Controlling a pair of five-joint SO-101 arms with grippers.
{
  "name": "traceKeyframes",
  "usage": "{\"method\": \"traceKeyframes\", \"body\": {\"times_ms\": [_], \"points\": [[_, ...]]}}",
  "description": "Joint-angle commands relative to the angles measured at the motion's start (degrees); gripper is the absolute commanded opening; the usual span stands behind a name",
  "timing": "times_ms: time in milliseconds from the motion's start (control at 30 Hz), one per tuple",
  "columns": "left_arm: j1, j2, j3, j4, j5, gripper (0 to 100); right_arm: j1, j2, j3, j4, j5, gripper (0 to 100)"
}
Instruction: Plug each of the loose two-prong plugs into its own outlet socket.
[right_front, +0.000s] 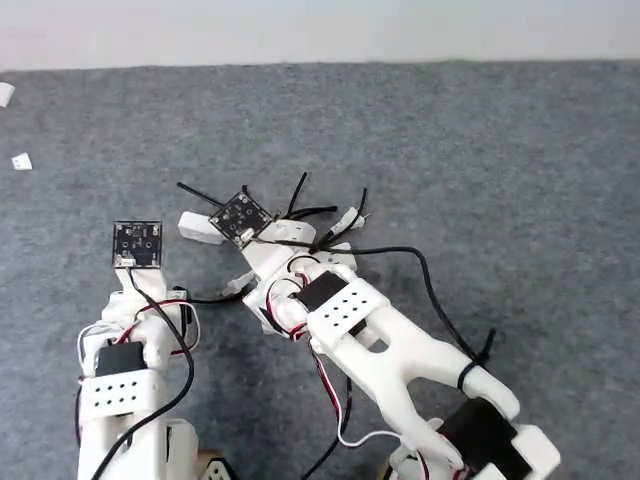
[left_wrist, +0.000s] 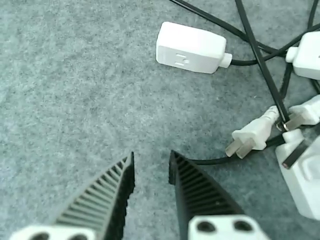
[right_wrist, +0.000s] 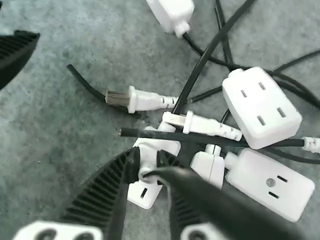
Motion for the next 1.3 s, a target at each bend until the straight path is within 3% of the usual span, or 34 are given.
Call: {"method": "traceKeyframes", "body": {"times_ms": [0,400,600,667,867,1133,1267], "points": [[-0.4,-0.6,-2.2,-1.1,0.5,11,-1.5,1.5,1.1,0.7,1.1,0.8],[-0.4,-0.6,-2.2,-0.9,-1.2,11,-1.7,7.5,-4.0,5.4,3.4,2.0],[-0.4,-0.6,-2.2,-1.1,-1.3,11,-5.1,7.7,-5.6,8.6,-1.6,22.9],[-0.4,-0.6,-2.2,-1.1,-1.3,11,-5.1,8.9,-6.6,9.2,-1.9,25.3],[-0.5,-0.6,-2.2,-1.1,-1.3,11,-5.8,15.9,-14.9,14.5,-6.3,24.5],[-4.0,-1.0,-2.8,-1.5,-1.1,11,-7.7,26.0,-27.6,23.9,-6.6,23.1],[-4.4,-0.7,-2.9,-2.2,-1.0,11,-7.7,25.4,-27.5,22.3,-6.4,0.0]]}}
